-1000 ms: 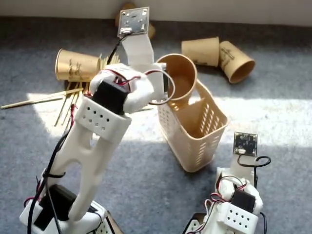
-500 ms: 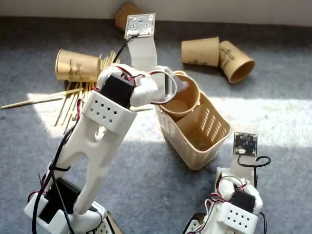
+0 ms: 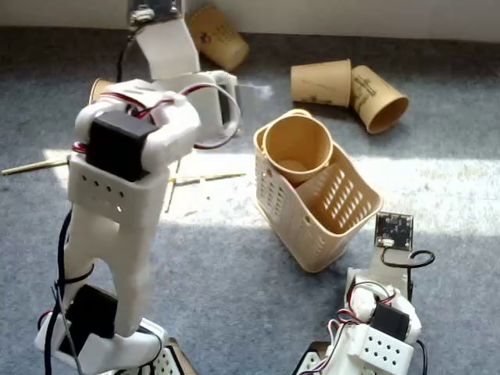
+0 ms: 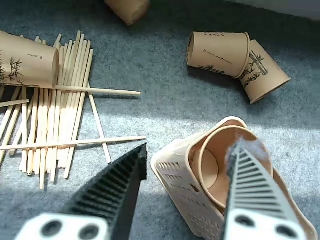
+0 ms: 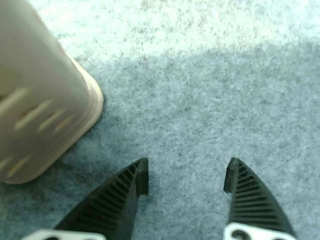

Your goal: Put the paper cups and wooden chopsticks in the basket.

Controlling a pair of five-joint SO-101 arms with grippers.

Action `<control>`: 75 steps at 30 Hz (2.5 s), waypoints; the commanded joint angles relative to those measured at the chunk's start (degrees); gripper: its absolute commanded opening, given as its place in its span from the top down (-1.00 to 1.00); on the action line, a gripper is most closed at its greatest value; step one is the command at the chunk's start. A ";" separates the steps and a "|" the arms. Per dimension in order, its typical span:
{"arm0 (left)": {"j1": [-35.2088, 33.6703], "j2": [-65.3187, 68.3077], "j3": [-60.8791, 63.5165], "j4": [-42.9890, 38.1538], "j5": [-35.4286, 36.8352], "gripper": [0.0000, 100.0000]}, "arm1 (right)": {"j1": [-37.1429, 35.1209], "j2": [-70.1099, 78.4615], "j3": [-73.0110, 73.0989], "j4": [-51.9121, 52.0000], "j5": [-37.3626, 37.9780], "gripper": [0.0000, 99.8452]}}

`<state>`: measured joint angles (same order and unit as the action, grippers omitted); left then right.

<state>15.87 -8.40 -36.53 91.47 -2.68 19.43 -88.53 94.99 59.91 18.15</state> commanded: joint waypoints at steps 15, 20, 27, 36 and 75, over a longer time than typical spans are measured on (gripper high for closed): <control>-28.18 13.67 4.97 -9.41 0.44 0.45 | 2.95 -0.40 0.31 -1.27 0.44 0.50; -33.19 14.81 6.02 -14.77 0.44 0.45 | 10.07 -0.48 -1.10 -2.51 -1.58 0.50; -36.70 23.60 7.52 -19.52 0.35 0.45 | 19.82 -0.48 -5.05 -2.68 -4.84 0.50; -37.93 33.45 1.71 -20.31 0.35 0.45 | 20.79 -0.48 -6.90 -2.59 -7.56 0.50; -31.16 44.97 -17.71 -13.45 -1.67 0.45 | 17.54 -0.48 -6.55 -2.68 -7.47 0.50</control>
<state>-15.87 37.05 -50.59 77.85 -3.56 37.71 -88.53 91.30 58.33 11.12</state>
